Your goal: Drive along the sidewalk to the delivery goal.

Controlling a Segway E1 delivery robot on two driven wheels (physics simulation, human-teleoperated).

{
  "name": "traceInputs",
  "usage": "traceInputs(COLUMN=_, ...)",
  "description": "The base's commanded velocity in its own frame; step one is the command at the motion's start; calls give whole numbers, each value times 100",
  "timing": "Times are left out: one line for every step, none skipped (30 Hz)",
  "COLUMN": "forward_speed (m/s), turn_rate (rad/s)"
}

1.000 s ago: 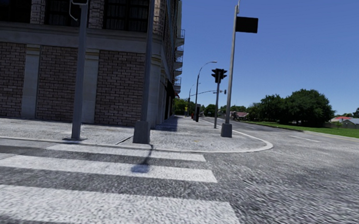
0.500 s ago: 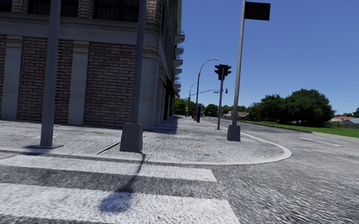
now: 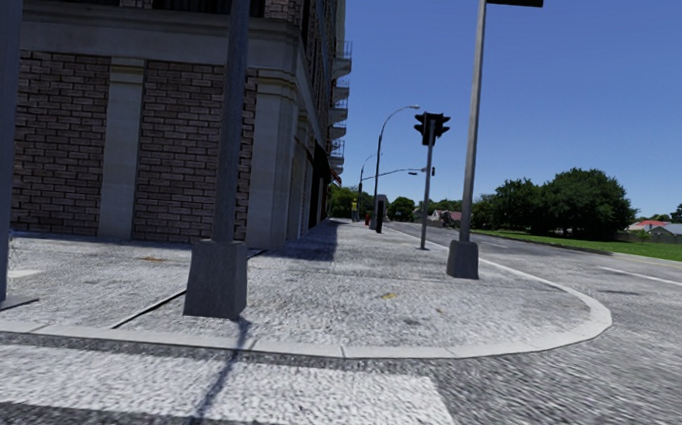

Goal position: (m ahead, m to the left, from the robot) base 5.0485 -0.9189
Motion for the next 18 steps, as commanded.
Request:
traceInputs(forward_speed=200, turn_rate=0)
traceInputs(forward_speed=200, turn_rate=0)
traceInputs(forward_speed=200, turn_rate=0)
traceInputs(forward_speed=200, turn_rate=0)
traceInputs(forward_speed=200, turn_rate=0)
traceInputs(forward_speed=200, turn_rate=0)
traceInputs(forward_speed=200, turn_rate=0)
traceInputs(forward_speed=200, turn_rate=0)
traceInputs(forward_speed=200, turn_rate=0)
traceInputs(forward_speed=200, turn_rate=0)
traceInputs(forward_speed=200, turn_rate=0)
traceInputs(forward_speed=200, turn_rate=0)
traceInputs(forward_speed=200, turn_rate=0)
traceInputs(forward_speed=200, turn_rate=0)
traceInputs(forward_speed=200, turn_rate=0)
traceInputs(forward_speed=200, turn_rate=0)
traceInputs(forward_speed=200, turn_rate=0)
traceInputs(forward_speed=196, turn_rate=0)
